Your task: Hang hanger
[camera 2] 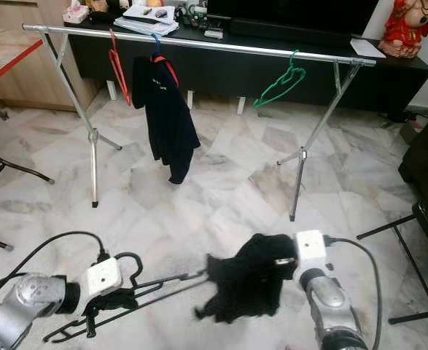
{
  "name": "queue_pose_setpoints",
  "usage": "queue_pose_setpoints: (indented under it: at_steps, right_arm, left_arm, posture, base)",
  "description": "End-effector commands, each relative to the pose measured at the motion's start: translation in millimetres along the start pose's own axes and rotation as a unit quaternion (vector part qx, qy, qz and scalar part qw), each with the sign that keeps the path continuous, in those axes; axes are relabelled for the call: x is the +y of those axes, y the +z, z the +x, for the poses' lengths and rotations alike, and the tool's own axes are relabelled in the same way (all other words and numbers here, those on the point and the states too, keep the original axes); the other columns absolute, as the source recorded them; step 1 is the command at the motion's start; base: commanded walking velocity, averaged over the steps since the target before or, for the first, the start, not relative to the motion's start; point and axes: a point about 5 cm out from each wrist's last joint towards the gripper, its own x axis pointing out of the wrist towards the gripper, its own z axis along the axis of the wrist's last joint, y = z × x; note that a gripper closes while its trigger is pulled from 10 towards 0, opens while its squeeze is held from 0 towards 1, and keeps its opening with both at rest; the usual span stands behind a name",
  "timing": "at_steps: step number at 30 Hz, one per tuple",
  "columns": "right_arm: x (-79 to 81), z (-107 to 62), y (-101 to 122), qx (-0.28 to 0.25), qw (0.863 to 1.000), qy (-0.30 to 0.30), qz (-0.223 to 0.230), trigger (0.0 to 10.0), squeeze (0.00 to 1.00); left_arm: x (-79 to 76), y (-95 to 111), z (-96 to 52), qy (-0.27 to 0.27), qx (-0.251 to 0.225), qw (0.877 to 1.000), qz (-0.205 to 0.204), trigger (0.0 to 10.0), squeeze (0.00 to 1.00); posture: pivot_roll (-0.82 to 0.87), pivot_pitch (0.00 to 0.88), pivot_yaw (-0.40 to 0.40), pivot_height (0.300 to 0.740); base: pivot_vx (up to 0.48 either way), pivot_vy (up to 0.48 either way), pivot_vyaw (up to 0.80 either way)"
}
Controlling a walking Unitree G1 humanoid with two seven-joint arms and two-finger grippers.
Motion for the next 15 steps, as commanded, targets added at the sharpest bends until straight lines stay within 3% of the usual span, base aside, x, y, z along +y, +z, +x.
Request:
queue_pose_setpoints:
  at_steps: [1, 3, 4, 5, 6, 7, 8, 9, 14, 15]
  right_arm:
    - [-8.7, -1.4, 3.8, -0.015, 0.999, -0.03, 0.032, 0.0, 0.0]
    - [-9.2, -1.2, 4.7, -0.019, 0.998, -0.036, 0.045, 0.0, 0.0]
    - [-9.2, -0.8, 5.6, -0.024, 0.997, -0.044, 0.06, 0.0, 0.0]
    - [-5.0, 0.8, 7.0, -0.032, 0.994, -0.052, 0.093, 0.0, 0.0]
    - [-2.6, 1.4, 7.4, -0.035, 0.993, -0.052, 0.103, 0.0, 0.0]
    - [-0.1, 1.8, 7.6, -0.038, 0.992, -0.052, 0.111, 0.0, 0.0]
    - [2.2, 2.1, 7.3, -0.039, 0.991, -0.051, 0.118, 0.0, 0.0]
    - [5.5, 2.5, 6.7, -0.041, 0.99, -0.051, 0.128, 0.0, 0.0]
    - [19.0, 2.4, 2.3, -0.05, 0.976, -0.066, 0.201, 0.0, 0.0]
    - [21.1, 1.0, 0.2, -0.055, 0.969, -0.079, 0.229, 0.0, 0.0]
  left_arm:
    - [-4.3, -17.1, 3.1, 0.021, 0.034, 0.999, -0.001, 0.0, 0.0]
    - [-5.4, -23.9, 4.0, 0.033, 0.047, 0.998, -0.008, 0.0, 0.0]
    - [-5.5, -31.9, 5.6, 0.054, 0.063, 0.996, -0.014, 0.4, 0.0]
    - [-5.3, -48.5, 8.2, 0.108, 0.093, 0.989, -0.041, 1.6, 0.0]
    - [-5.7, -54.4, 9.1, 0.128, 0.104, 0.985, -0.053, 1.6, 0.0]
    - [-5.8, -59.2, 10.1, 0.15, 0.111, 0.98, -0.064, 4.1, 0.0]
    - [-6.2, -63.0, 10.6, 0.167, 0.117, 0.976, -0.075, 5.8, 0.0]
    - [-8.2, -68.4, 11.4, 0.185, 0.124, 0.97, -0.096, 10.0, 0.0]
    - [-22.7, -88.1, 14.8, 0.253, 0.133, 0.944, -0.163, 10.0, 0.0]
    - [-29.1, -97.2, 14.0, 0.284, 0.123, 0.921, -0.236, 10.0, 0.0]
  posture:
    - [0.0, 0.177, -0.097, 0.74]
    - [0.0, 0.178, -0.097, 0.74]
    - [0.0, 0.178, -0.097, 0.74]
    - [0.0, 0.181, -0.098, 0.74]
    - [0.0, 0.181, -0.098, 0.74]
    - [0.0, 0.181, -0.098, 0.74]
    - [0.0, 0.181, -0.097, 0.74]
    - [0.0, 0.181, -0.097, 0.74]
    - [0.0, 0.171, -0.093, 0.74]
    - [0.01, 0.165, -0.087, 0.74]
  base:
    - [0.0, 0.0, 0.0]
    - [0.0, 0.0, 0.0]
    - [0.0, 0.0, 0.0]
    - [0.0, 0.0, 0.0]
    - [0.0, 0.0, 0.0]
    - [0.0, 0.0, 0.0]
    - [0.0, 0.0, 0.0]
    - [0.0, 0.0, 0.0]
    - [0.0, 0.0, 0.0]
    - [0.0, 0.0, 0.0]
